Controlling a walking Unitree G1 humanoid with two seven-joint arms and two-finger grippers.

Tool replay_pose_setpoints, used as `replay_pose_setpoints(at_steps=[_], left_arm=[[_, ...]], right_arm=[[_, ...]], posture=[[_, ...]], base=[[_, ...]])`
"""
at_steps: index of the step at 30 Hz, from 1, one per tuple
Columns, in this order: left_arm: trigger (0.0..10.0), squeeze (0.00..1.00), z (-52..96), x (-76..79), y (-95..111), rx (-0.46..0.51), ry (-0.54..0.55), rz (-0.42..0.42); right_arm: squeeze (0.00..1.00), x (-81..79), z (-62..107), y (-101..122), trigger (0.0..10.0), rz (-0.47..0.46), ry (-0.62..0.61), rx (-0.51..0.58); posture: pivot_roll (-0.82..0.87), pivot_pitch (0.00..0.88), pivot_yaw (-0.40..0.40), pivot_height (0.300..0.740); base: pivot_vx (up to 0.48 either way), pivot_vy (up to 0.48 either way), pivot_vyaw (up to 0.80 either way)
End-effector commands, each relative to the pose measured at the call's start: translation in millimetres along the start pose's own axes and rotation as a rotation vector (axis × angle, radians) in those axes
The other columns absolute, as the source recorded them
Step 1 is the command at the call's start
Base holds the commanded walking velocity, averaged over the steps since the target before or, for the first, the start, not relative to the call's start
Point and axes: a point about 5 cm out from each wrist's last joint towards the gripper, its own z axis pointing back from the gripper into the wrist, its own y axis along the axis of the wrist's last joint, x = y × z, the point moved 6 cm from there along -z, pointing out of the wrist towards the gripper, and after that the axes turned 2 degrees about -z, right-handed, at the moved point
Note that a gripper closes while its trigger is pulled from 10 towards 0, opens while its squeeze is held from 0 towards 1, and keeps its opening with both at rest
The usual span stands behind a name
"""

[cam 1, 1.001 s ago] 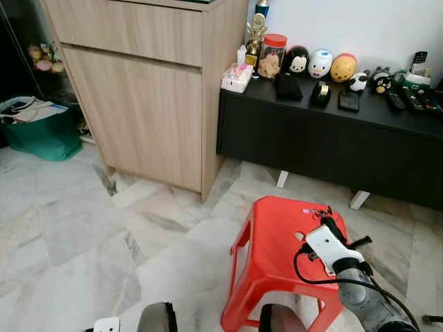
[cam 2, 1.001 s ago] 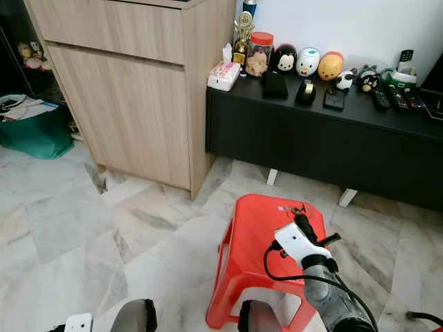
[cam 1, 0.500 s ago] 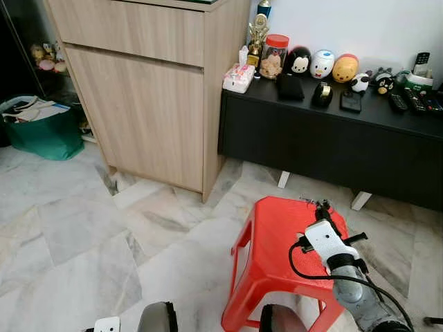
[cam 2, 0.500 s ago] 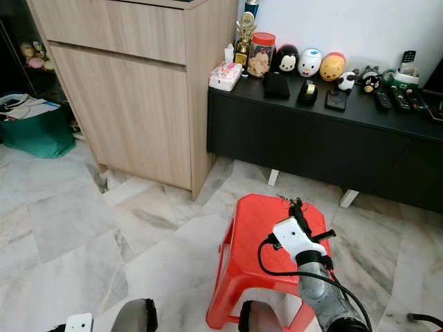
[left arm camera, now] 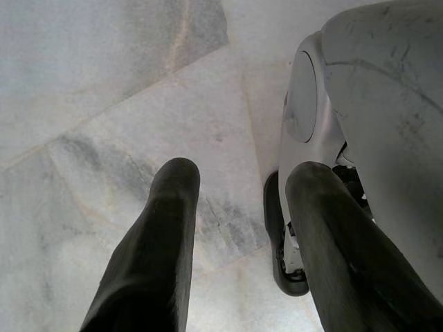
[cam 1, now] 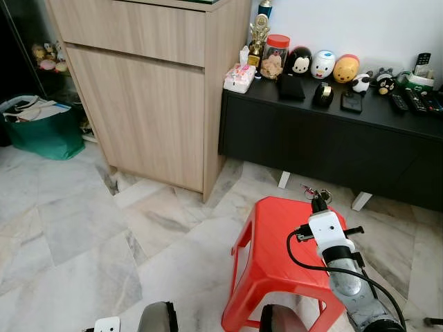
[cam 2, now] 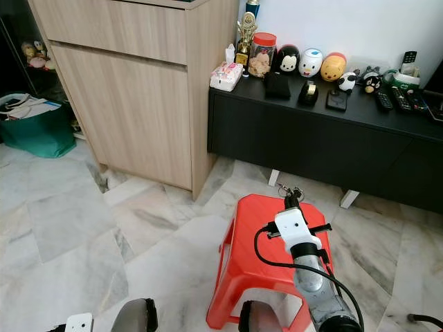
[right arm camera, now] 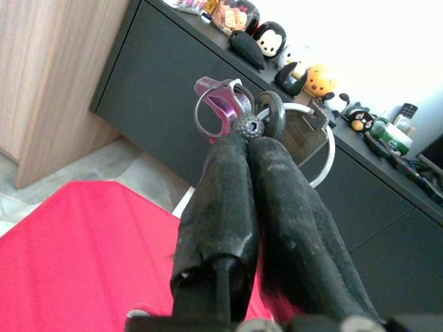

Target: Hang keys on a hook

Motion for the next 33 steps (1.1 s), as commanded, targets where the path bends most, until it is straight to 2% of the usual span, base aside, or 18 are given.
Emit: replay_pose_setpoints(at_steps=[1,3,14,26,33], left_arm=[[10.0,0.00,1.4,21.4,-8,-0.024,-0.054,0.014],[10.0,0.00,1.4,21.6,-8,-0.024,-0.053,0.016],[10.0,0.00,1.4,22.2,-8,-0.022,-0.050,0.024],[10.0,0.00,1.2,22.9,-7,-0.019,-0.048,0.030],[10.0,0.00,1.1,23.2,-7,-0.018,-0.048,0.032]], right_arm=[[0.00,8.7,-1.1,5,10.0,-0.029,-0.029,0.024],[0.00,8.4,-1.8,8,10.0,-0.043,-0.022,0.035],[0.00,6.6,-5.3,14,10.0,-0.070,0.002,0.043],[0.00,4.8,-5.7,15,10.0,-0.101,0.013,0.039],[0.00,5.7,-6.2,16,10.0,-0.104,0.010,0.044]], posture=[[0.07,0.000,-0.131,0.590],[0.07,0.000,-0.132,0.590],[0.07,0.000,-0.139,0.650],[0.07,0.000,-0.141,0.660],[0.07,0.000,-0.143,0.695]], base=[[0.000,0.000,0.00],[0.000,0.000,0.00],[0.000,0.000,0.00],[0.000,0.000,0.00],[0.000,0.000,0.00]])
